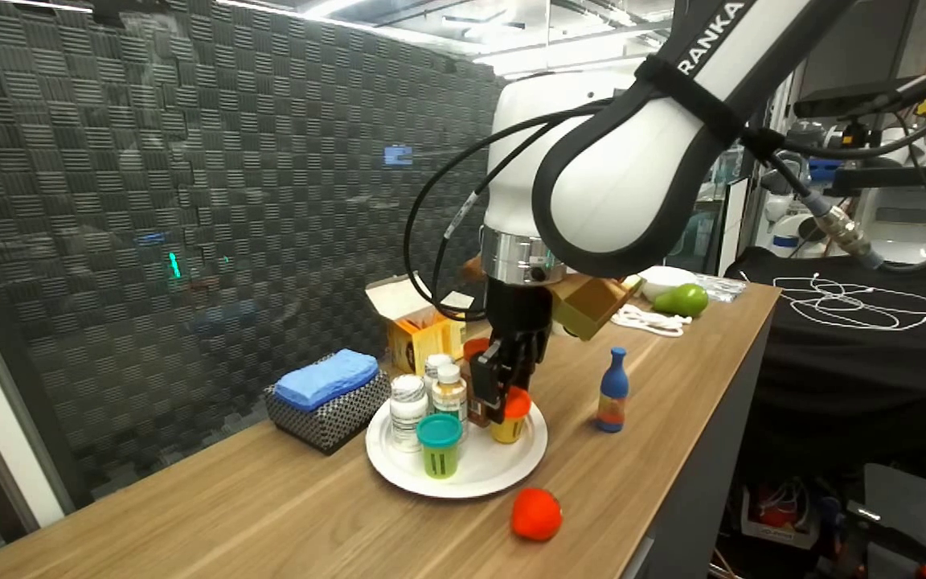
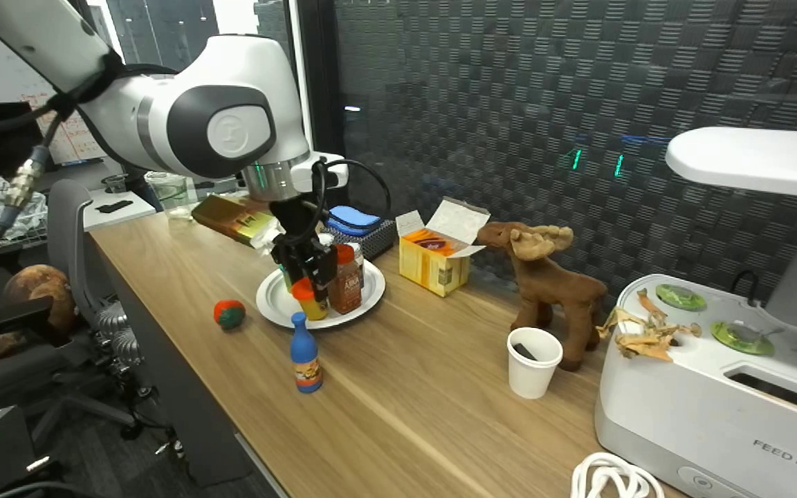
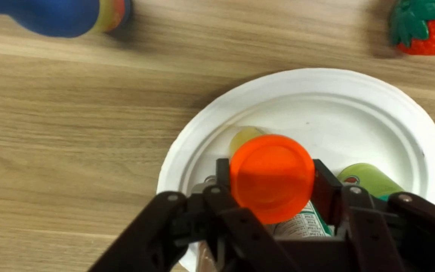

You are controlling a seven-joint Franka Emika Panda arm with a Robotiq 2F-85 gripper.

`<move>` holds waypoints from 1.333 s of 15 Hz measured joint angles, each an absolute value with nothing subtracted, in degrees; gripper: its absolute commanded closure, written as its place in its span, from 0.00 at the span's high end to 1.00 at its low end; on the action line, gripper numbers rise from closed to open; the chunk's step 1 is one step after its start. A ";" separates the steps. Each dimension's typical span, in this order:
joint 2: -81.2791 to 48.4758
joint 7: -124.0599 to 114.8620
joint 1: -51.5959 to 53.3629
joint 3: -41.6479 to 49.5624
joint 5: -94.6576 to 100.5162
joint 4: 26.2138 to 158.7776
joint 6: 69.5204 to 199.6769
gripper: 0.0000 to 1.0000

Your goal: Put the bottles on the tray

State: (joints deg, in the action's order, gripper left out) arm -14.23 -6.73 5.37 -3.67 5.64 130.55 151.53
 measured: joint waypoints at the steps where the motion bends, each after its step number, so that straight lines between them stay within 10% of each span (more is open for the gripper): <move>1: -14.31 -6.73 5.38 -3.61 5.64 130.42 151.74 0.78; 5: -14.50 -6.73 5.50 -3.60 5.64 129.94 152.20 0.99; 20: -0.19 -15.77 5.79 -0.92 12.87 136.32 150.50 1.00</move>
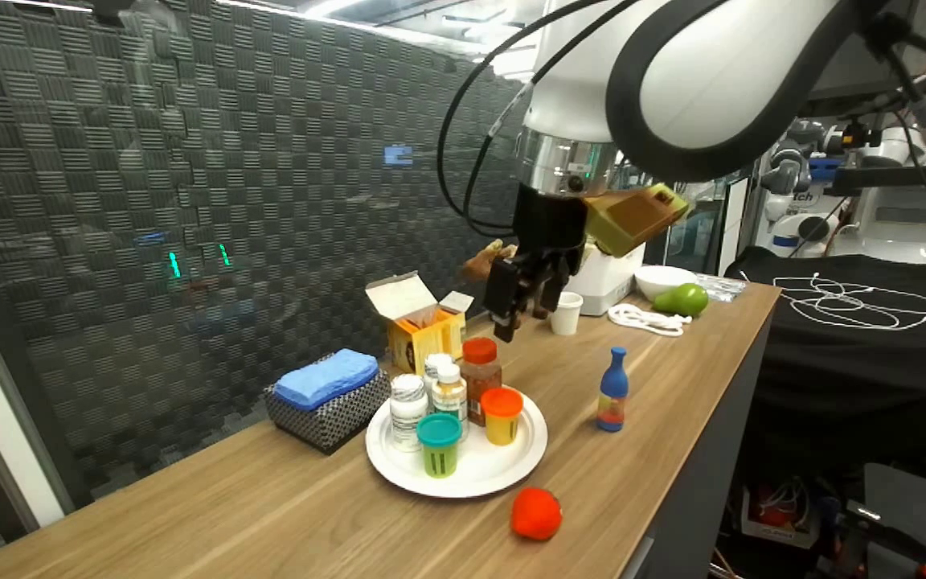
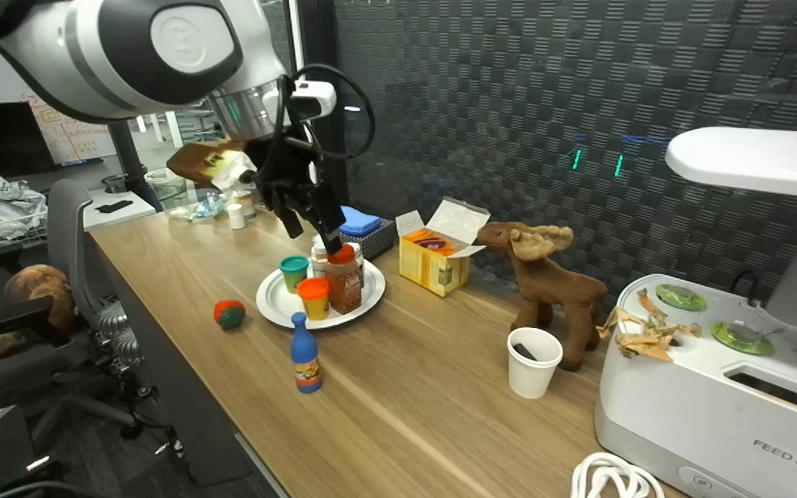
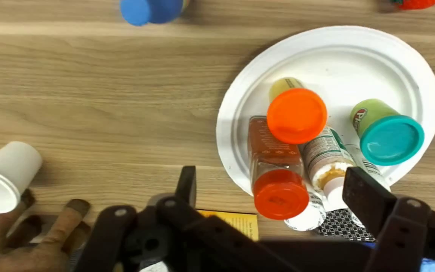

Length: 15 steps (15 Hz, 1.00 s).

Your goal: Put the bottles on the tray

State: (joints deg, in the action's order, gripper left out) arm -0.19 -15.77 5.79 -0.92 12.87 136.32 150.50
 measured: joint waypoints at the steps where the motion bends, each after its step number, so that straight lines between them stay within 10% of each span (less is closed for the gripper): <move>1: 2.01 -16.99 5.30 -0.92 13.03 137.67 149.14 1.00; 15: 10.96 -16.40 -0.95 -0.22 2.13 146.54 142.41 1.00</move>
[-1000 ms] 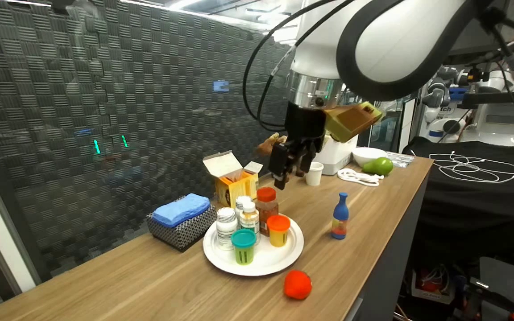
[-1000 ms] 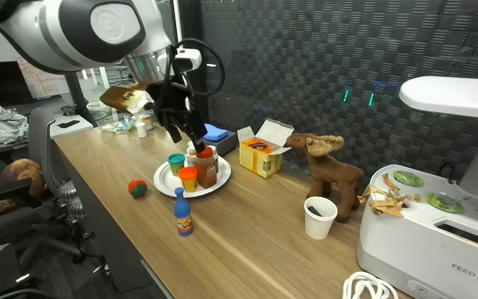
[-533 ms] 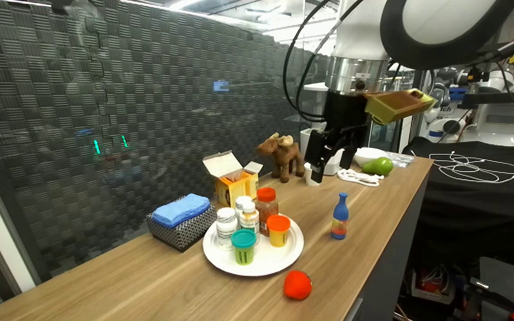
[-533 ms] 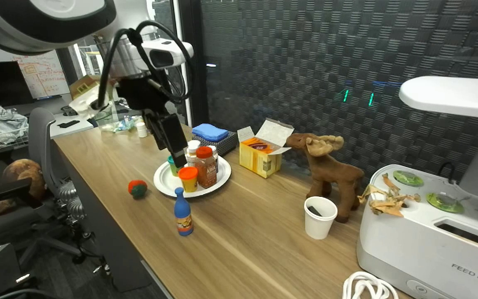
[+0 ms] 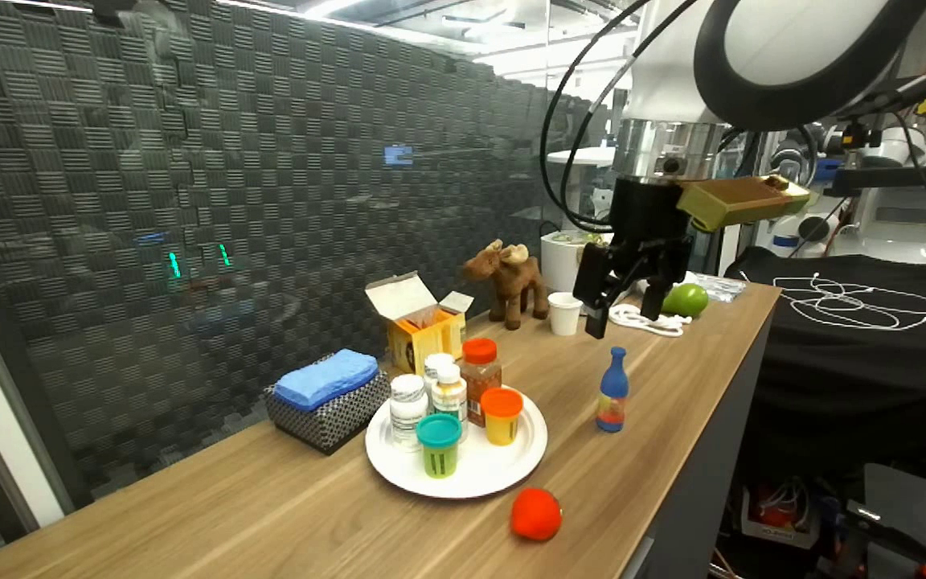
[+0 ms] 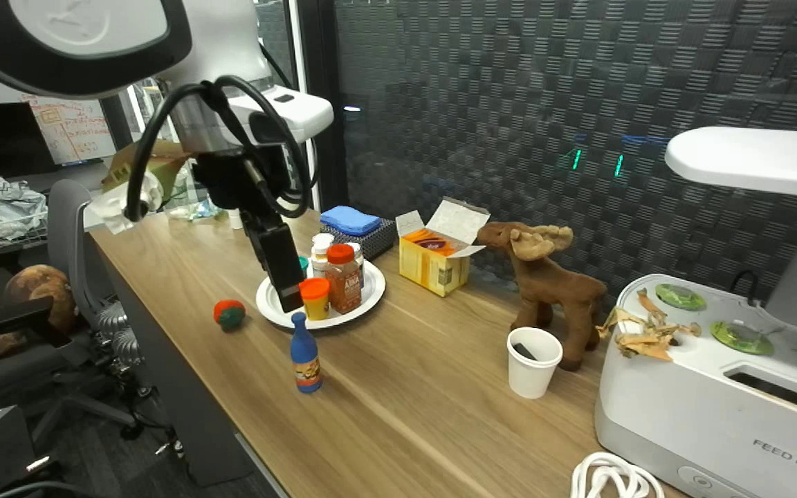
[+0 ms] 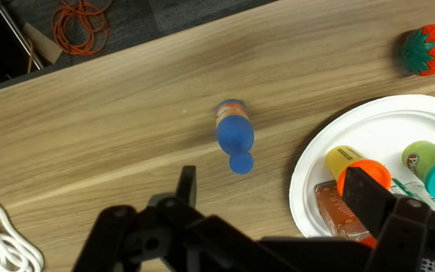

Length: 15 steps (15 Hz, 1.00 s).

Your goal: Put the bottles on the tray

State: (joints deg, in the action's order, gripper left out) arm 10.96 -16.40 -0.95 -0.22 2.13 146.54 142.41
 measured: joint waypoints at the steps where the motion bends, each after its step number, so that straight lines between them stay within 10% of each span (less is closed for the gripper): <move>1: 10.62 -15.99 -1.04 -0.02 1.65 146.48 142.41 1.00; 9: 5.66 -14.45 -1.60 0.93 0.47 144.77 142.43 1.00; 11: 4.57 -14.21 -1.60 0.93 0.46 143.84 142.55 0.75; 15: 3.50 -14.06 -1.60 0.93 0.46 142.36 142.50 0.56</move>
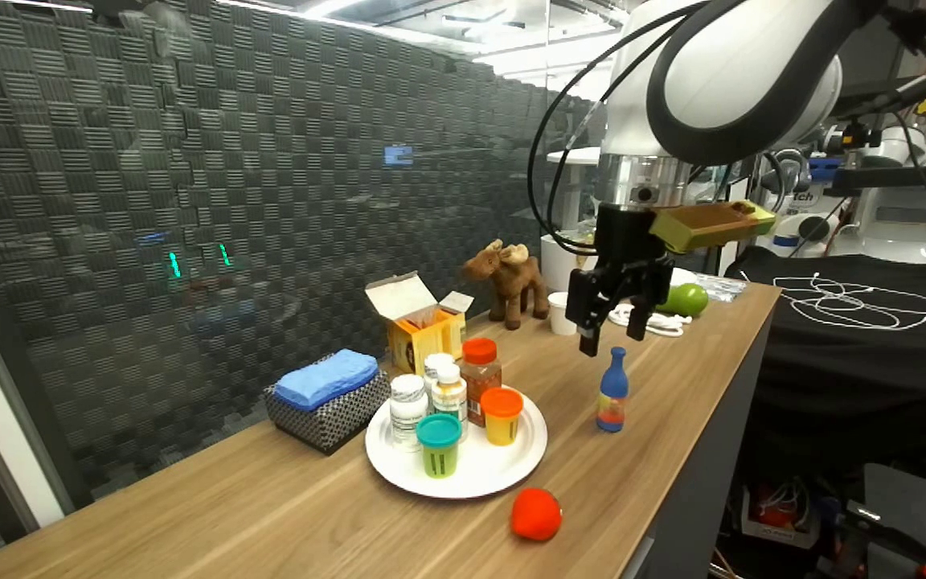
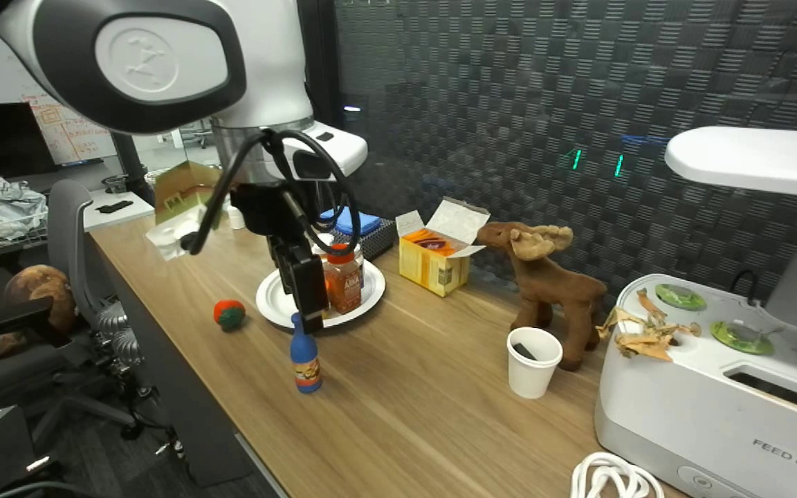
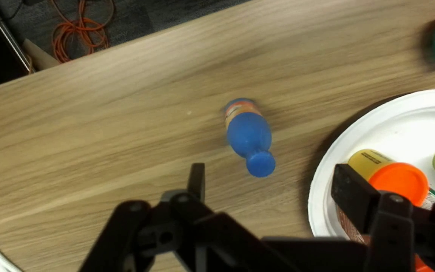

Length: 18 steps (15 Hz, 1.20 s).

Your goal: Put the bottles on the tray

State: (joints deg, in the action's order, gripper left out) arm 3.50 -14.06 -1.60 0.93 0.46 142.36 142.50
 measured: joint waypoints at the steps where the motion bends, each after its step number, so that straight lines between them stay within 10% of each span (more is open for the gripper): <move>1: 3.35 -14.06 -1.60 0.93 0.46 142.17 142.50 0.46; 6: 2.76 -14.07 -1.60 0.93 0.46 141.93 141.95 0.09; 18: 3.59 -16.67 -1.41 0.12 3.57 140.08 141.15 0.08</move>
